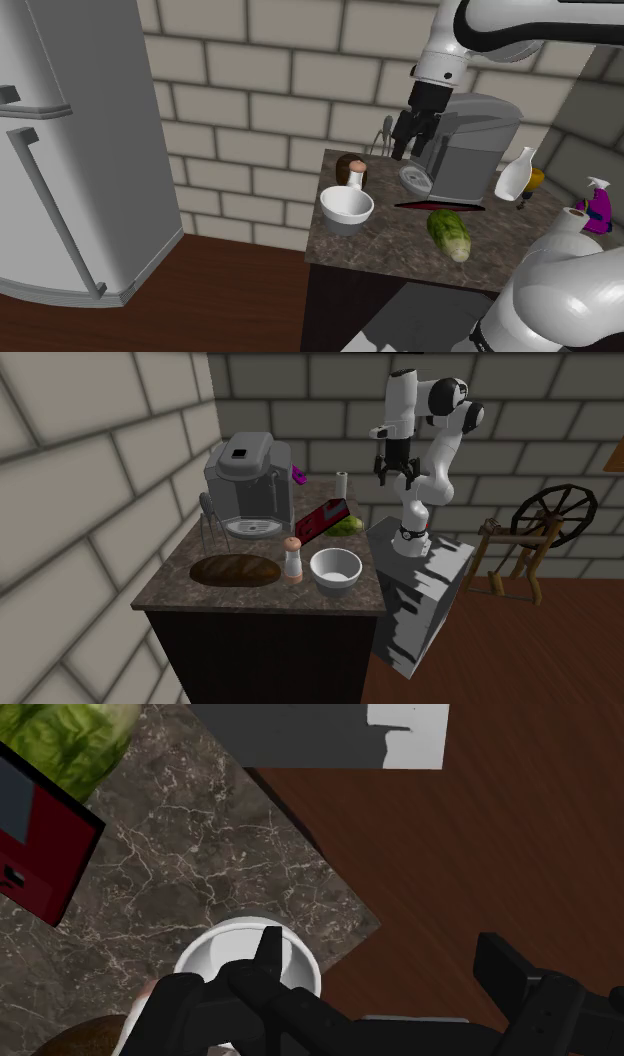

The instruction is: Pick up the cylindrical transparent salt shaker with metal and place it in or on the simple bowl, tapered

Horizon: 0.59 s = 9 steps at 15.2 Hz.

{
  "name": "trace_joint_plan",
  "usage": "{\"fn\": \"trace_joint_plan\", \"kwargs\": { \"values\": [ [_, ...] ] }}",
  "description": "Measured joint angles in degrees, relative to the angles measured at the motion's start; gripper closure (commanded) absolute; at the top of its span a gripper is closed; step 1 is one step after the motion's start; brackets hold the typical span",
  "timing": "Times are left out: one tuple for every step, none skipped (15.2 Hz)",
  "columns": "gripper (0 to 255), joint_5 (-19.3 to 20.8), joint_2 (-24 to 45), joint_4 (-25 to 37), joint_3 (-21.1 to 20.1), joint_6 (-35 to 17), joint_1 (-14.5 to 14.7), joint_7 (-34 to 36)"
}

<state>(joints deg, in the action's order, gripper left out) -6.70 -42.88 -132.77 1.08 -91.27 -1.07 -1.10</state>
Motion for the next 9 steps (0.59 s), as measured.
{"fn": "trace_joint_plan", "kwargs": {
  "values": [
    [0, 0.0, 0.0, 0.0, 0.0, 0.0, 0.0, 0.0],
    [0, 0.21, 0.38, -0.16, 0.39, -0.48, -0.13, -0.49],
    [0, 0.46, 1.72, 0.43, 0.95, -1.16, -0.27, -1.17],
    [0, 0.75, 3.39, 0.62, 1.57, -2.49, -0.43, -2.02],
    [0, 1.13, 4.92, 0.92, 2.43, -3.59, -0.67, -3.1],
    [0, 1.27, 6.73, 1.35, 2.95, -4.88, -0.76, -3.83],
    [0, 1.55, 8.53, 2.04, 3.78, -5.88, -0.96, -4.88],
    [0, 1.75, 9.53, 1.63, 4.45, -7.17, -1.15, -5.82],
    [0, 1.99, 11.45, 2.63, 5.36, -8.0, -1.36, -6.97]
  ]
}}
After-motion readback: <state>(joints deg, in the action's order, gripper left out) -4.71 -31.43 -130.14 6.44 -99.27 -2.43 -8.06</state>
